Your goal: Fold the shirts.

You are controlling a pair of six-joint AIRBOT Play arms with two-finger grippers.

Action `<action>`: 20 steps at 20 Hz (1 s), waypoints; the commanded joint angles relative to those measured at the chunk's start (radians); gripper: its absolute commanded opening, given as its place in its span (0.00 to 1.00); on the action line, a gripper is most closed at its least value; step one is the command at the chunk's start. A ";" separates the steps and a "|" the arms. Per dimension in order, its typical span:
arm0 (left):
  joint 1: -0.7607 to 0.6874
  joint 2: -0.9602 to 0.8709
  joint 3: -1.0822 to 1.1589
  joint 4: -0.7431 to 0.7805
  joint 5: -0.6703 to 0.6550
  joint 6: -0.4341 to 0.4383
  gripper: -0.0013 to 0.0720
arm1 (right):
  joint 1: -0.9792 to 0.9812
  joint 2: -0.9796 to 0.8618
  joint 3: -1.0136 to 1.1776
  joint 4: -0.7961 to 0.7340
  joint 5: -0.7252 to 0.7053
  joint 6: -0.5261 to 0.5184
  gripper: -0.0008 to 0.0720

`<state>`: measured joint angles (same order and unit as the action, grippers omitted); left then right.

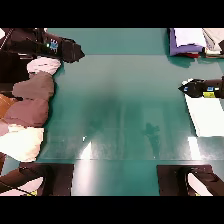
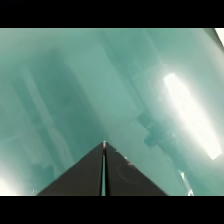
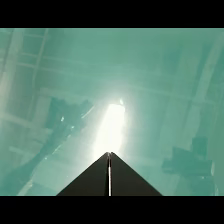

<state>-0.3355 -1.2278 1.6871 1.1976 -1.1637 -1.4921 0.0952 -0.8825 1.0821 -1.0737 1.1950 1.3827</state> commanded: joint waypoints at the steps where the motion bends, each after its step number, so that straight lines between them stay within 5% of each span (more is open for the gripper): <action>1: 0.000 0.000 0.000 0.074 0.060 0.006 0.05 | 0.001 0.002 0.001 0.001 -0.015 0.000 0.03; 5: 0.000 -0.002 0.000 0.244 0.092 0.008 0.05 | 0.001 0.002 0.001 0.002 -0.024 0.005 0.03; 6: 0.000 -0.009 0.000 0.330 0.116 0.007 0.22 | 0.001 0.002 0.001 0.002 -0.025 0.016 0.03; 7: 0.003 -0.021 0.000 0.425 0.133 -0.001 0.70 | 0.001 0.002 0.001 0.002 -0.026 0.029 0.03; 8: 0.016 -0.041 0.000 0.492 0.145 -0.022 0.88 | 0.001 0.002 0.001 0.002 -0.027 0.032 0.03; 14: 0.294 -0.301 0.000 0.550 0.270 -0.135 0.87 | 0.001 0.002 0.001 0.008 -0.041 0.033 0.03; 20: 0.441 -0.576 0.000 0.496 0.465 -0.134 0.87 | 0.001 0.002 0.001 0.009 -0.061 0.033 0.03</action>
<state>0.0441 -1.6897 1.6871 1.7061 -0.7990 -1.6146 0.0952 -0.8818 1.0824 -1.0653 1.1404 1.4143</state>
